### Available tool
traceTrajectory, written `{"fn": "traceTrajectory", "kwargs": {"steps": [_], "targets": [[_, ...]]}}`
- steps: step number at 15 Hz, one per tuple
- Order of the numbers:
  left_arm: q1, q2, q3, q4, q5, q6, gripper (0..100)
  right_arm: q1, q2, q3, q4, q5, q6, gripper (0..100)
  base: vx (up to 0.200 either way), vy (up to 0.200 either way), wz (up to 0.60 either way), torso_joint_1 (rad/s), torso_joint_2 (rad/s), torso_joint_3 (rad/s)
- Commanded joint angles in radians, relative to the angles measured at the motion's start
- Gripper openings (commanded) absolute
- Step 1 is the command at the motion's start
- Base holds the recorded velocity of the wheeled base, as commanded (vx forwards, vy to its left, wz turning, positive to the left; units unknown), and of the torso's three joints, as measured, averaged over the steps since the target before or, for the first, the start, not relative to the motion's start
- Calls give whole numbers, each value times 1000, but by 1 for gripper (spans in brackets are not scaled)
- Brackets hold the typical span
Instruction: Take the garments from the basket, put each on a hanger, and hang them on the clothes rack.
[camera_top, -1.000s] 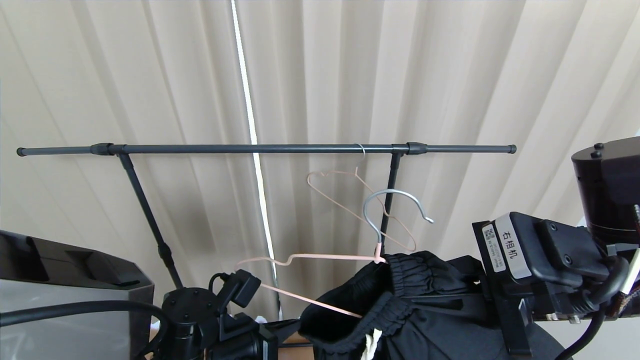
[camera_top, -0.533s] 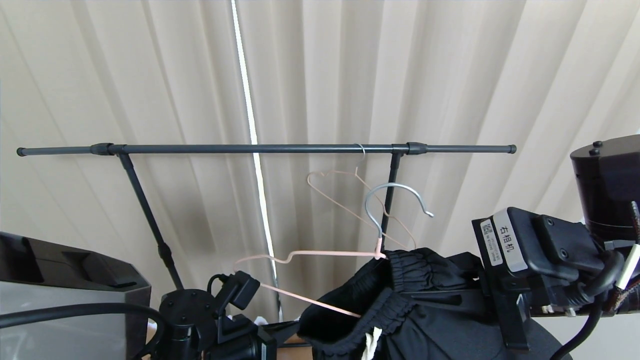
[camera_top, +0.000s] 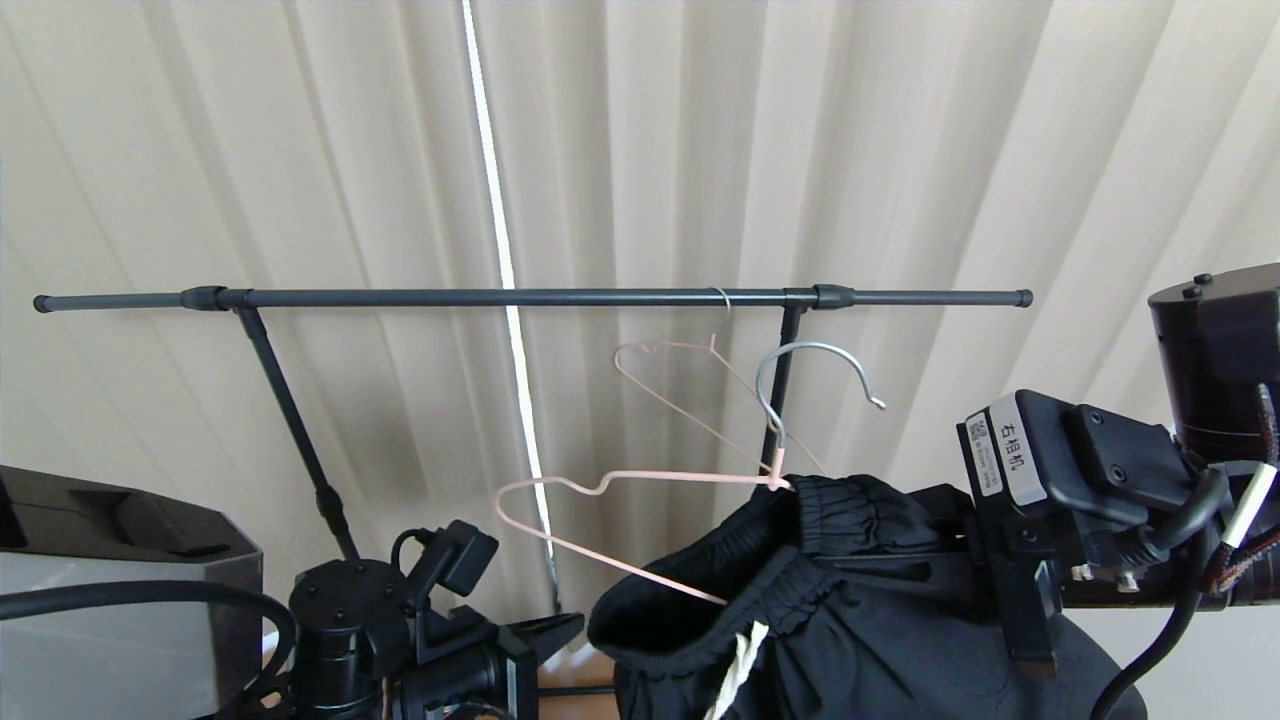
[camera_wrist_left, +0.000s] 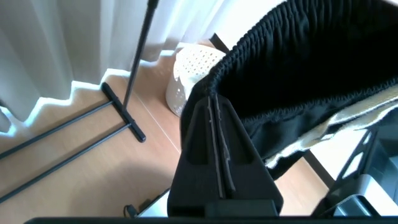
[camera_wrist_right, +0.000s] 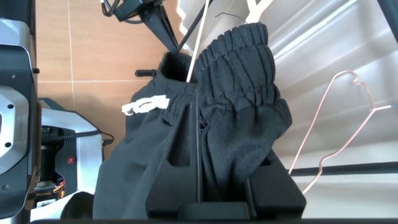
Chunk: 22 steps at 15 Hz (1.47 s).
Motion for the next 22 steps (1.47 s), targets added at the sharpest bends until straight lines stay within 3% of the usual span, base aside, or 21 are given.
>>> {"fn": "traceTrajectory", "kwargs": {"steps": [1,4,9,10,15,18,22], "targets": [[25,-7,-5,-1,-1,9,0,-1,3,3,1,0,-2,0,0,0,0,0,0,0],[52,-12,-14,-1,-1,14,0,-1,3,5,1,-1,-2,0,0,0,0,0,0,0],[16,-22,7,-1,1,12,0,-1,4,2,1,-1,-2,0,0,0,0,0,0,0],[9,-22,10,-1,1,14,100,-1,6,2,1,-1,-2,0,0,0,0,0,0,0],[-6,2,-11,-1,5,12,100,18,6,3,1,3,3,0,0,0,0,0,0,0],[-58,31,-27,-1,86,14,100,55,7,5,1,3,6,0,0,0,0,0,0,0],[-83,62,-28,-1,111,20,100,59,3,2,-1,5,21,0,0,0,0,0,0,0]]}}
